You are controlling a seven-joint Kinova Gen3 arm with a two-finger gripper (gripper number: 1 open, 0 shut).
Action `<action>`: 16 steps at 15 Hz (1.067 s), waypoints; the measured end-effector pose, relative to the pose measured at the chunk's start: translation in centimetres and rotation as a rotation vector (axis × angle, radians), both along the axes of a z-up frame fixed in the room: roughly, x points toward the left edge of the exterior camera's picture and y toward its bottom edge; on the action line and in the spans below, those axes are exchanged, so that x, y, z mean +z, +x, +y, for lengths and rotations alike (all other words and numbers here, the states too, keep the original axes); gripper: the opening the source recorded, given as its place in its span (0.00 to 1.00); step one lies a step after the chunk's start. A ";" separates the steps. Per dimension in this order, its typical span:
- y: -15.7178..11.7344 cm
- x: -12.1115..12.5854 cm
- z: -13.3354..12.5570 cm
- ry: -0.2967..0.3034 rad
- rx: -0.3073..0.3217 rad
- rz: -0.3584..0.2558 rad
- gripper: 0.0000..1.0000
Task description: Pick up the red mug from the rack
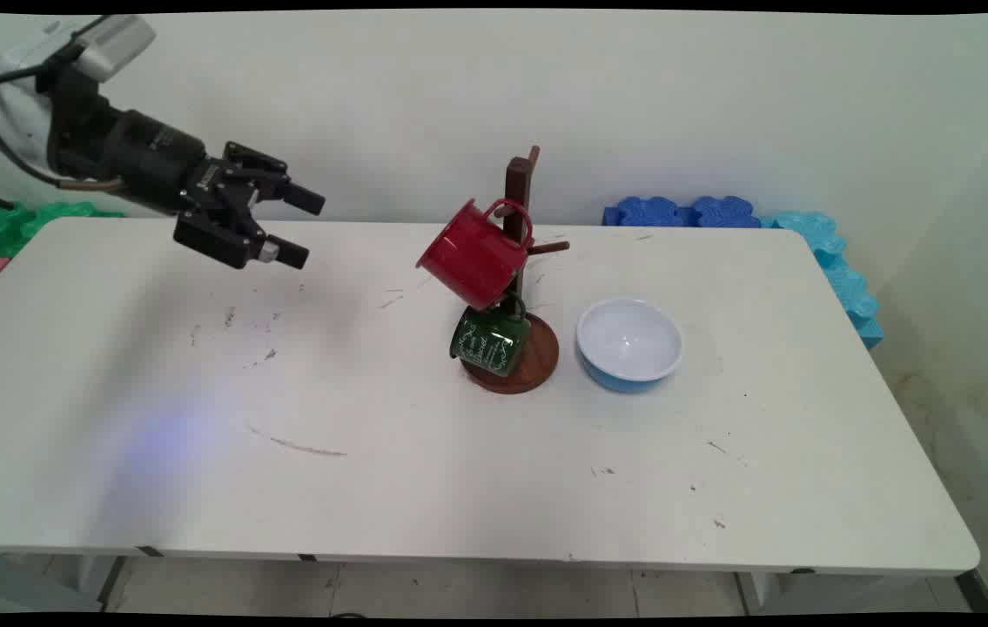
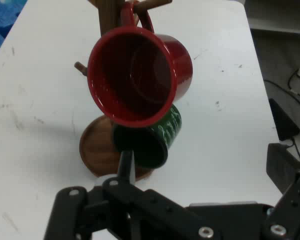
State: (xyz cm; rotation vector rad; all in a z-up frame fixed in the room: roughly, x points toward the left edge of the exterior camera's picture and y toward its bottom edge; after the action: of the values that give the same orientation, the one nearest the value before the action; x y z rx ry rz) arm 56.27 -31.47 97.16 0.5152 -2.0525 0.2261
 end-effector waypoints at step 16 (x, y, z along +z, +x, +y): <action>-3.5 -1.2 -5.1 -0.034 -0.104 0.013 1.00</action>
State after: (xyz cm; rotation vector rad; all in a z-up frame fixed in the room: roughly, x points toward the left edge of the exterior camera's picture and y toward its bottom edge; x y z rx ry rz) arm 52.78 -36.61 95.93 0.3869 -2.0527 0.1948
